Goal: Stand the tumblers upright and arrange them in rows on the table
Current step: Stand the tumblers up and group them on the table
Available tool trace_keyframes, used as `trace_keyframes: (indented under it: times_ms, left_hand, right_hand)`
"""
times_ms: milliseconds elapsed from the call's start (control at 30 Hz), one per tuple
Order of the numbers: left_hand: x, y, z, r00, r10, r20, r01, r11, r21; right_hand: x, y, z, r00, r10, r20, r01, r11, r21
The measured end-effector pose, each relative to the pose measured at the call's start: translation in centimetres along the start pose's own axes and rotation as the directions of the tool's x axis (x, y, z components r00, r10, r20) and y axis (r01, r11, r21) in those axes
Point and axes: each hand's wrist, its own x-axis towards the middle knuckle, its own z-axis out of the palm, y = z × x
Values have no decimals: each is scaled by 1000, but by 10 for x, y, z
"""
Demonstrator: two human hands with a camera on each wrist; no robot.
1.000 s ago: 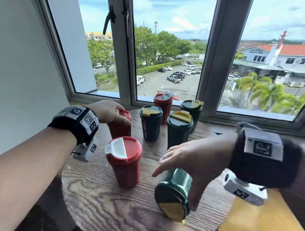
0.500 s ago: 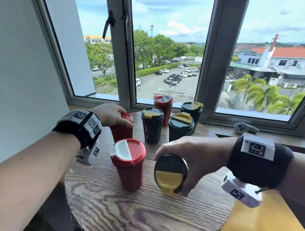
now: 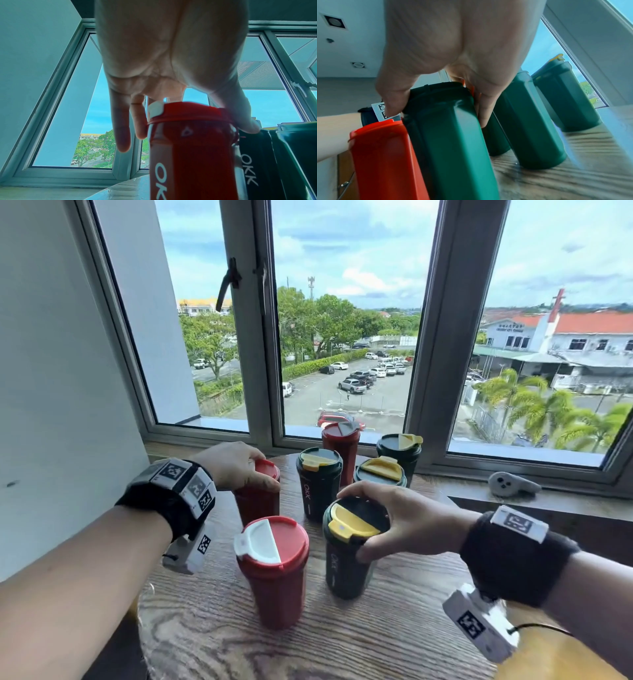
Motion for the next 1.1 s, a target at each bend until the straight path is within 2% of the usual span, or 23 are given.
trace_keyframes:
  times_ms: [200,267,367,467,533,600,733,833,966,1100]
  left_hand:
    - [0,-1,1,1000,15,-6,-14,1000,19]
    - [-1,-1,0,1000,30,-6,-30,999,45]
    - [-2,2,-2,998,47,40,-53,985,163]
    - [4,6,-7,995,32,91,-58,953,299]
    - [11,13,-10,995,44,87,-72,932,355]
    - [18,29,-15,993,89,74,-111,915,388]
    - [40,70,-21,977,211,26,-201,875,440]
    - [55,97,-22,978,207,23,-184,804,565]
    - [64,126,-16,990,94,109,-143,737,661]
    - [75,135,-2,989,5,148,-100,759,644]
  right_hand:
    - [2,-10,-12,999,-11,42,19,981,-195]
    - [5,-17,-23,998,-28,55,39,977,-210]
    - [13,-29,-49,998,-63,28,67,981,-182]
    - [33,-45,-82,998,-59,-3,56,955,-292]
    - [54,-54,-105,1000,-24,-5,20,912,-409]
    - [77,-58,-123,998,65,-6,-58,849,-525]
    - [126,-52,-138,975,221,-21,-155,612,-775]
    - [166,-33,-135,965,263,-10,-139,479,-867]
    - [212,-6,-127,950,312,0,-136,416,-899]
    - [237,10,-123,951,310,23,-110,404,-908]
